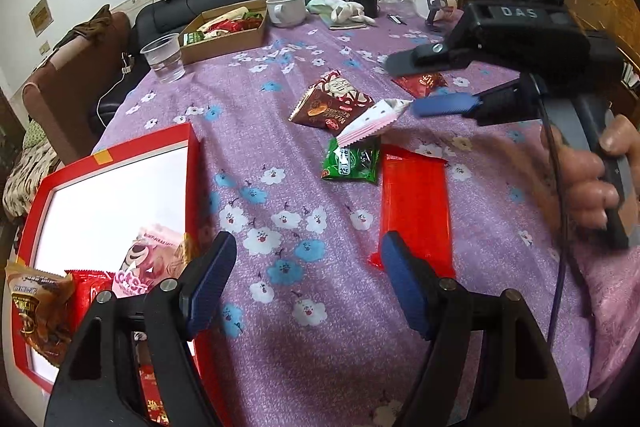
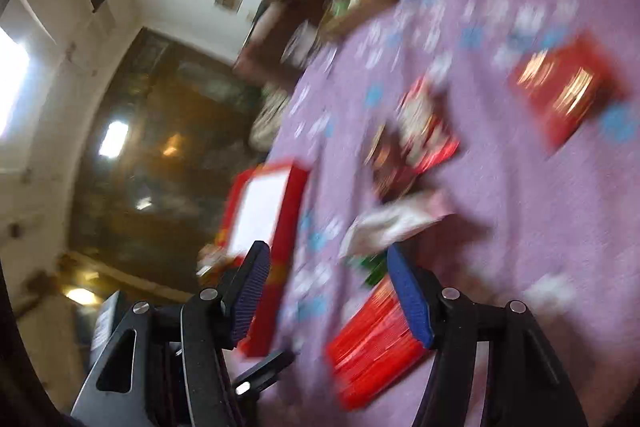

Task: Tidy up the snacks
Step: 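Grasp another long red bar with the left gripper while the right moves toward a white packet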

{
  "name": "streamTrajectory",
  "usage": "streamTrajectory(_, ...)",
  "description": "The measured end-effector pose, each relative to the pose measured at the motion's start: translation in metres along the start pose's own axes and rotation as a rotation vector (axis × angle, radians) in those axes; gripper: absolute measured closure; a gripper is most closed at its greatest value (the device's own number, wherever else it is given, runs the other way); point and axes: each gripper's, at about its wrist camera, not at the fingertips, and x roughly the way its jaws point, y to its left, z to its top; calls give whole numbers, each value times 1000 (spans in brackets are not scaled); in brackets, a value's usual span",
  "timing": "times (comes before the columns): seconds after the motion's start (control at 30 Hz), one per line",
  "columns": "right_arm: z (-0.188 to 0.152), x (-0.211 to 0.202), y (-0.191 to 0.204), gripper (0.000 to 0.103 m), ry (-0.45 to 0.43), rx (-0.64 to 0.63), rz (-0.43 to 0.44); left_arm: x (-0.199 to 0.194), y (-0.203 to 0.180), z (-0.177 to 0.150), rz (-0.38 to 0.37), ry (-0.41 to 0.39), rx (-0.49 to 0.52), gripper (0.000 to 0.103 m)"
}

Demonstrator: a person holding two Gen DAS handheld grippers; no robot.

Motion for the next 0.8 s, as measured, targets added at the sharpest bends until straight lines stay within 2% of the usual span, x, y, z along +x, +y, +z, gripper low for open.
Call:
streamTrajectory(0.03, 3, -10, -13, 39, -52, 63, -27, 0, -1, 0, -5, 1, -2, 28)
streamTrajectory(0.13, 6, -22, -36, 39, -109, 163, -51, 1, -8, 1, -34, 8, 4, 28)
streamTrajectory(0.3, 7, -17, -41, 39, -104, 179, -57, 8, -29, 4, -75, 18, 60, 28)
streamTrajectory(0.4, 4, -18, -46, 38, -109, 209, -69, 24, -40, 7, -84, 53, 90, 25)
streamTrajectory(0.6, 3, -21, -51, 38, -100, 229, -87, 50, -46, 18, -150, 117, 65, 23)
streamTrajectory(0.7, 4, -17, -47, 38, -87, 226, -79, 61, -54, 19, -164, 152, 84, 23)
streamTrajectory(0.8, 5, -15, -42, 38, -69, 217, -65, 61, -57, 18, -167, 125, 77, 22)
